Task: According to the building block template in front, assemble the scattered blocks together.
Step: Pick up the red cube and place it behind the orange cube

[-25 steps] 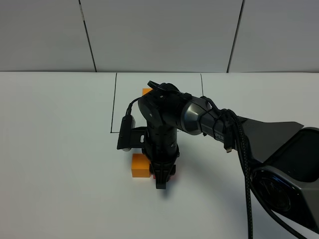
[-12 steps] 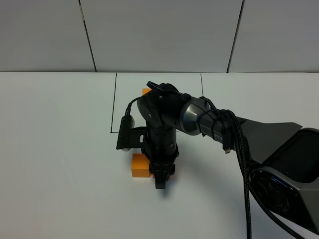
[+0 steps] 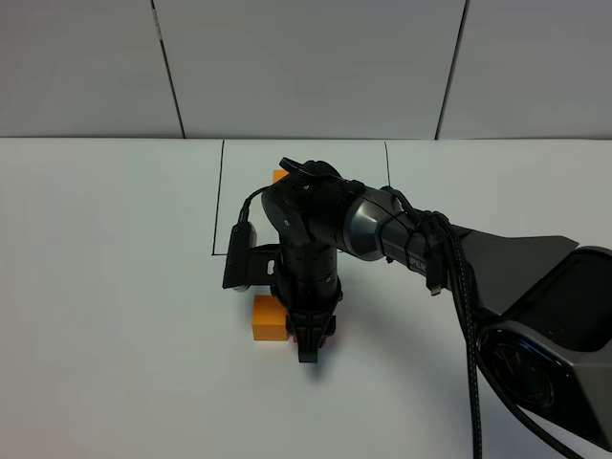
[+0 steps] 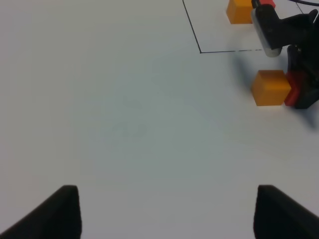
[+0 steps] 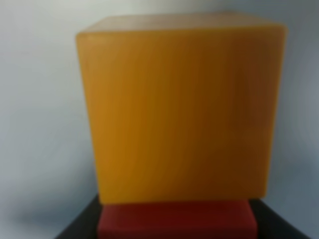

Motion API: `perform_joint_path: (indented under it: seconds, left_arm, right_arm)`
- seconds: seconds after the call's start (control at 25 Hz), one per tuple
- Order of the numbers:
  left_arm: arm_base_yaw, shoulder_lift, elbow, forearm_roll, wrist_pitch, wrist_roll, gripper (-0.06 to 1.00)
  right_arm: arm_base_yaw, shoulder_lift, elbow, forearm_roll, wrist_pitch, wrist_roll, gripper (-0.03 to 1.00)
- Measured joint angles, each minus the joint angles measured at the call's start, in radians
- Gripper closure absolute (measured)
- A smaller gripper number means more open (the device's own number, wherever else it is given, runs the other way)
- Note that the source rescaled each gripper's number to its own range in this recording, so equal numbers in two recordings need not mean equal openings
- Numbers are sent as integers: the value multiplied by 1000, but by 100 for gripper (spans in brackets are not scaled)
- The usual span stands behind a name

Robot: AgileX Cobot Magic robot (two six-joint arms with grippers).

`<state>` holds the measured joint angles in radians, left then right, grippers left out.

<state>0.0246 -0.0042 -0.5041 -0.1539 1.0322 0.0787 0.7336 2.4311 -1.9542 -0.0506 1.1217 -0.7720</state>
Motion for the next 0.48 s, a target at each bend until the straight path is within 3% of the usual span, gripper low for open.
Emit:
perform_joint_path:
  seconds: [0.48]
  left_arm:
    - [0, 0, 0, 0, 0, 0, 37]
  right_arm:
    - [0, 0, 0, 0, -2, 0, 95]
